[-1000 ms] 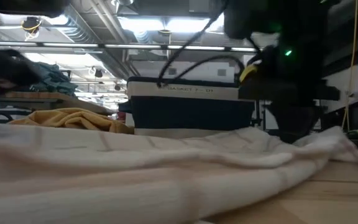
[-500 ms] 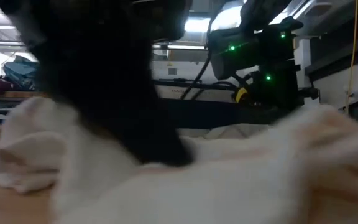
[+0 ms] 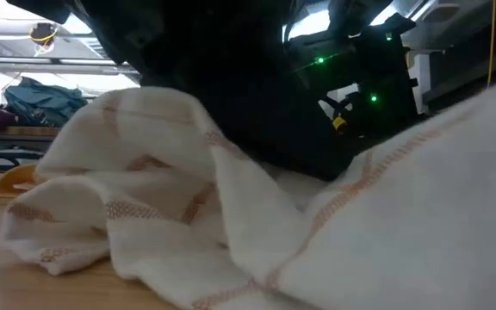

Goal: Fold towel
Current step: Fold the white pattern towel

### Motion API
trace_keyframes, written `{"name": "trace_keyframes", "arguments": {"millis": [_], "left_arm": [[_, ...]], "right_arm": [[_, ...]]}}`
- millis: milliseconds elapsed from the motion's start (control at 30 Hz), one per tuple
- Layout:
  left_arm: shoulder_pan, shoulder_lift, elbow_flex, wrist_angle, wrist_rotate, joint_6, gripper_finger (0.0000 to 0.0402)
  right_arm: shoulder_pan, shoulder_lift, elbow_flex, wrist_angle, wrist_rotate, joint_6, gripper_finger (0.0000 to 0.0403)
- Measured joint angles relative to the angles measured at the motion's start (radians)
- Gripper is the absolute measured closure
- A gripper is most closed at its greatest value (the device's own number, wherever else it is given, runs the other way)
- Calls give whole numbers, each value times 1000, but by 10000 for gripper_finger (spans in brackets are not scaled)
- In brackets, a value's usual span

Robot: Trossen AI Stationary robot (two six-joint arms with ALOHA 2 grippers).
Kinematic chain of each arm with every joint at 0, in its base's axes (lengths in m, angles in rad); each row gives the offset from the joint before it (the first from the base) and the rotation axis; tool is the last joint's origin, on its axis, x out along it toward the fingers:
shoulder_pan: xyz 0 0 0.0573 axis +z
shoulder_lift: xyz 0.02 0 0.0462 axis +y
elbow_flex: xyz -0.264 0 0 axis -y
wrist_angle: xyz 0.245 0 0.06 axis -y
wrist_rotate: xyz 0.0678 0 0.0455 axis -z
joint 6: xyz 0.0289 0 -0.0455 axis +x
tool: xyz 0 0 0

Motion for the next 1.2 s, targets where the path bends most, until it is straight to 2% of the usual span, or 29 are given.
{"name": "trace_keyframes", "arguments": {"millis": [167,267,433,600,733,867,1000,1067,1200], "left_arm": [[-12,0,0,-2,34,55,364],[-21,-1,1,-3,41,108,341],[-26,-1,1,-4,41,193,291],[-13,-2,1,9,40,290,269],[4,-2,2,38,40,351,270],[17,-2,2,44,40,396,273],[35,-6,2,45,35,434,274],[45,-20,2,43,31,450,274],[65,-83,2,32,30,478,274]], "right_arm": [[0,-1,1,1,-74,0,371],[1,-2,1,1,-117,2,330],[1,-3,2,0,-125,7,249],[1,-4,2,-9,-150,35,208],[0,-4,3,-96,-122,7,204],[1,-5,3,-270,-5,8,213],[0,-6,3,-414,33,87,223],[0,-6,3,-422,-6,116,227],[0,-6,18,-414,-220,158,234]]}}
